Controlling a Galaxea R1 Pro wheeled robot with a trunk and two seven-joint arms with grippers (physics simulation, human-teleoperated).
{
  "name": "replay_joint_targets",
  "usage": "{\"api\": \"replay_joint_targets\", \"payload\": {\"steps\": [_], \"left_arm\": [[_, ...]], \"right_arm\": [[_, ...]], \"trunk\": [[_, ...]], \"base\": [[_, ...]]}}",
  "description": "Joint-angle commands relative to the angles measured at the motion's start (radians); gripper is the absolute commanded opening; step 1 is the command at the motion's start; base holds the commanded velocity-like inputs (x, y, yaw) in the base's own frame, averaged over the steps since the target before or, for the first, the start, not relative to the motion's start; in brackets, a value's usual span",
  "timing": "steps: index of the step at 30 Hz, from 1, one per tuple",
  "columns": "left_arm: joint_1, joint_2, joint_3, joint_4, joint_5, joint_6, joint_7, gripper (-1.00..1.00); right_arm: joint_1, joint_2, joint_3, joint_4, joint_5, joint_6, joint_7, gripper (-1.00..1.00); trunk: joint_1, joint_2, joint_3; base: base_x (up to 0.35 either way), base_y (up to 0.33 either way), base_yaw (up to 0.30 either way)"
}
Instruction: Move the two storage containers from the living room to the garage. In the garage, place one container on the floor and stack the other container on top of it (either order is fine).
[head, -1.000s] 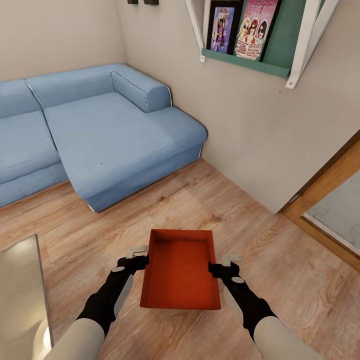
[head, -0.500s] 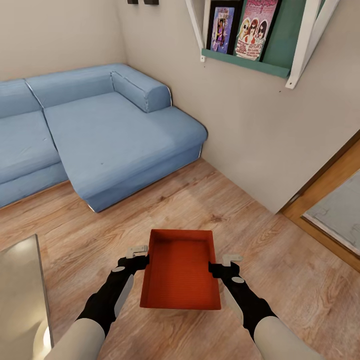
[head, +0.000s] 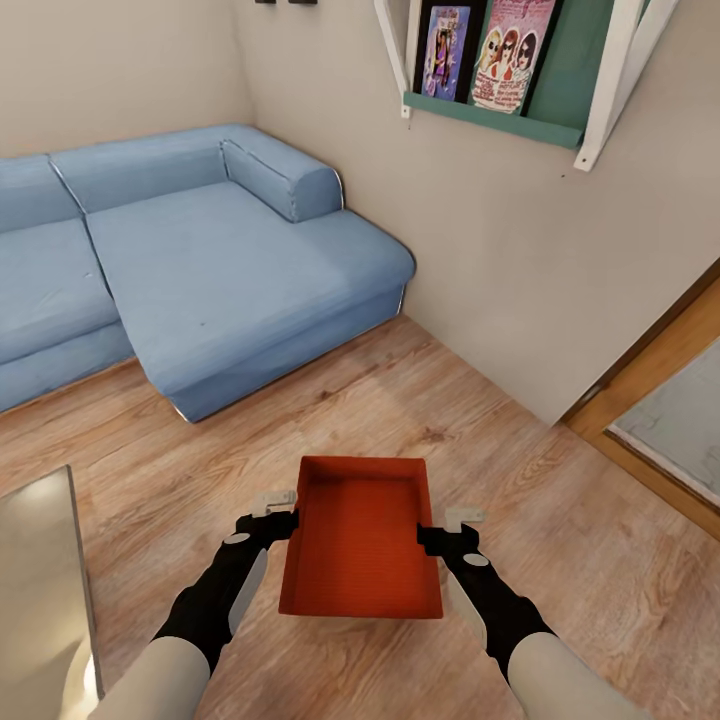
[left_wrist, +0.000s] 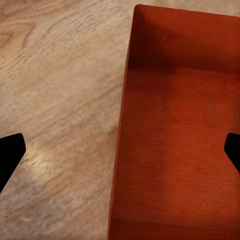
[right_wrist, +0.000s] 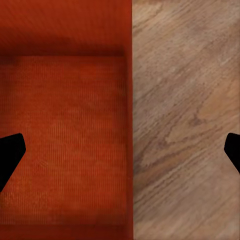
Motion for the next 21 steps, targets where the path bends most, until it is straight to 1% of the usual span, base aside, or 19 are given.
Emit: {"api": "replay_joint_targets", "payload": {"steps": [1,4,11,14,17,21], "left_arm": [[0.0,0.001,-0.004,-0.002,0.008,0.005,0.008,1.0],[0.0,0.001,-0.002,0.003,0.009,0.005,0.008,1.0],[0.0,0.001,-0.002,0.026,0.013,0.005,0.008,1.0],[0.0,0.001,-0.002,0.047,0.015,0.004,0.007,1.0],[0.0,-0.002,-0.002,0.096,0.014,0.003,0.007,1.0],[0.0,-0.004,-0.002,0.111,0.015,0.002,0.007,1.0]], "right_arm": [[0.0,-0.001,0.008,-0.002,-0.01,0.005,-0.009,1.0],[0.0,-0.001,0.009,-0.002,-0.012,0.005,-0.011,1.0],[0.0,-0.001,0.01,0.013,-0.019,0.007,-0.013,1.0],[0.0,-0.002,0.01,0.021,-0.022,0.007,-0.013,1.0],[0.0,0.0,0.01,0.055,-0.022,0.005,-0.013,1.0],[0.0,0.0,0.008,0.073,-0.023,0.005,-0.013,1.0]], "trunk": [[0.004,-0.008,-0.004],[0.015,-0.029,-0.013],[0.015,-0.029,-0.013],[0.015,-0.029,-0.013],[0.015,-0.029,-0.013],[0.015,-0.029,-0.013]], "base": [[0.0,0.0,0.0],[0.0,0.0,0.0],[0.0,0.0,0.0],[0.0,0.0,0.0],[0.0,0.0,0.0],[0.0,0.0,0.0]]}}
